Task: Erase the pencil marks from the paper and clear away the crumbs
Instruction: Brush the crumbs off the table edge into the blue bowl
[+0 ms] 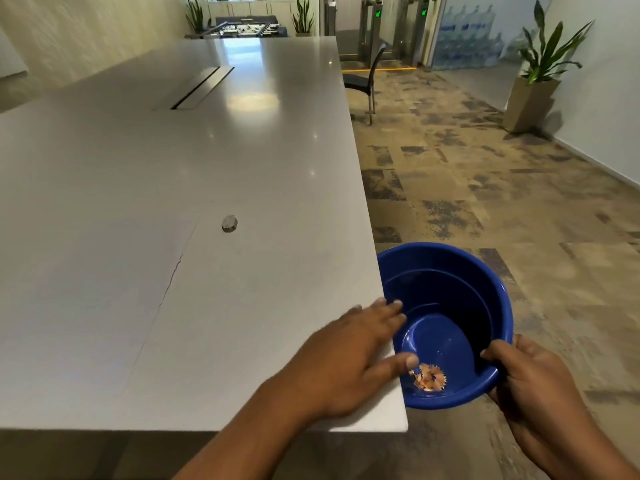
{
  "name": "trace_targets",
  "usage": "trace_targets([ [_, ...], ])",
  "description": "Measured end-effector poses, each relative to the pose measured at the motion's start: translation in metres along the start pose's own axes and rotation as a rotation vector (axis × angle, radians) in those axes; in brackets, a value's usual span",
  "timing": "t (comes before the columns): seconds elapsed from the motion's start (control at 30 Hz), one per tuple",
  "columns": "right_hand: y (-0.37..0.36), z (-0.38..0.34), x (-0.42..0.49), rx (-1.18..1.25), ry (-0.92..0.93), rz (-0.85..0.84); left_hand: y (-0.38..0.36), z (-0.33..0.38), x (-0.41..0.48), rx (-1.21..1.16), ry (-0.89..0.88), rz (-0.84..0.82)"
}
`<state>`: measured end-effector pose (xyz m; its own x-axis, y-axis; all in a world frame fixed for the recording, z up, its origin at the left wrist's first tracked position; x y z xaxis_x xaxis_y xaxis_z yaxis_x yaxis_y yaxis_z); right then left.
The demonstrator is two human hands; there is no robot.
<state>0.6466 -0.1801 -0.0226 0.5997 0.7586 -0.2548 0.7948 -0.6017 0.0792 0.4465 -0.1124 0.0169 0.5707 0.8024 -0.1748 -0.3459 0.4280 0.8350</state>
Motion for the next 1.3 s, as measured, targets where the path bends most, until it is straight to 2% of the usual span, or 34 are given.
trace_targets([
  [0.03, 0.0, 0.0, 0.0, 0.005, 0.004, -0.001, -0.001, -0.002, -0.012, -0.016, -0.008, 0.011],
  [0.1, -0.001, 0.0, 0.0, 0.024, 0.011, -0.012, -0.005, -0.02, -0.034, 0.09, 0.075, 0.17],
  [0.13, -0.001, 0.0, 0.0, 0.03, 0.013, -0.018, -0.008, -0.032, -0.045, 0.19, 0.18, 0.252],
  [0.2, -0.002, 0.001, -0.001, 0.032, 0.012, -0.021, -0.017, -0.05, -0.063, 0.3, 0.431, 0.26],
  [0.27, -0.002, 0.002, -0.003, 0.035, 0.012, -0.024, -0.027, -0.055, -0.07, 0.319, 0.512, 0.317],
  [0.33, -0.002, 0.004, -0.005, 0.042, 0.01, -0.034, -0.037, -0.046, -0.067, 0.283, 0.497, 0.288],
  [0.4, -0.001, 0.006, -0.008, 0.045, 0.001, -0.043, -0.036, -0.023, -0.054, 0.203, 0.484, 0.166],
  [0.47, 0.0, 0.008, -0.01, 0.044, -0.004, -0.05, -0.031, -0.004, -0.029, 0.167, 0.457, 0.112],
  [0.6, 0.002, 0.009, -0.011, 0.046, -0.005, -0.042, -0.031, 0.019, 0.033, 0.18, 0.277, 0.12],
  [0.7, 0.006, 0.007, -0.011, 0.07, 0.002, -0.033, -0.026, 0.035, 0.045, 0.178, 0.157, 0.13],
  [0.8, 0.011, 0.009, -0.01, 0.087, 0.006, -0.026, -0.026, 0.034, 0.037, 0.153, 0.213, 0.226],
  [1.03, 0.023, 0.013, -0.004, 0.202, -0.017, -0.002, -0.041, 0.048, 0.012, -0.112, 0.222, 0.196],
  [1.17, 0.034, 0.012, 0.007, 0.294, -0.044, -0.022, -0.045, 0.06, 0.013, -0.093, 0.283, 0.169],
  [1.3, 0.05, 0.009, 0.023, 0.334, -0.048, -0.035, -0.046, 0.075, 0.028, -0.193, 0.259, 0.243],
])
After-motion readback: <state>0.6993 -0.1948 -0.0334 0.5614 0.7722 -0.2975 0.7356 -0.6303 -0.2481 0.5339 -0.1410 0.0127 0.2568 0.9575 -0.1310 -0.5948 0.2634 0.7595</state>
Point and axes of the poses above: each hand's wrist, its own x-axis towards the middle knuckle, its own y-axis out of the back of the hand, z = x × y, the point moved 5 cm from there along x, towards the middle knuckle, and after that the axes turned 10 degrees about y, right-handed, at the moved point
